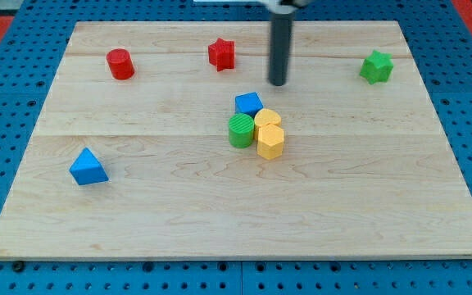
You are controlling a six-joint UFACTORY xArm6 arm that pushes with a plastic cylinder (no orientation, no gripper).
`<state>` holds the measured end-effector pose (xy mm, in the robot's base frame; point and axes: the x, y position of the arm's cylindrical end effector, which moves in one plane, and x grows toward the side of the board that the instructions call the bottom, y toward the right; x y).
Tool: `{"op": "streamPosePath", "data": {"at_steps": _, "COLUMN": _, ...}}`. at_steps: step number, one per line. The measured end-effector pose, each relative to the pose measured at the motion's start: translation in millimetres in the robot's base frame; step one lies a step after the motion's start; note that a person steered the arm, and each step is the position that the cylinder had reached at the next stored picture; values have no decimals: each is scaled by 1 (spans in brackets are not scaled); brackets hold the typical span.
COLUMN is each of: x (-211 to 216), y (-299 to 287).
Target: Move the green star to the yellow heart
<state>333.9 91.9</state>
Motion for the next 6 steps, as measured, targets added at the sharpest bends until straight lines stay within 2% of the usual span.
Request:
{"op": "streamPosePath", "data": {"at_steps": 2, "x": 9, "y": 105}}
{"op": "streamPosePath", "data": {"at_steps": 4, "x": 17, "y": 159}}
{"op": "streamPosePath", "data": {"at_steps": 5, "x": 8, "y": 202}}
{"op": "streamPosePath", "data": {"at_steps": 6, "x": -34, "y": 193}}
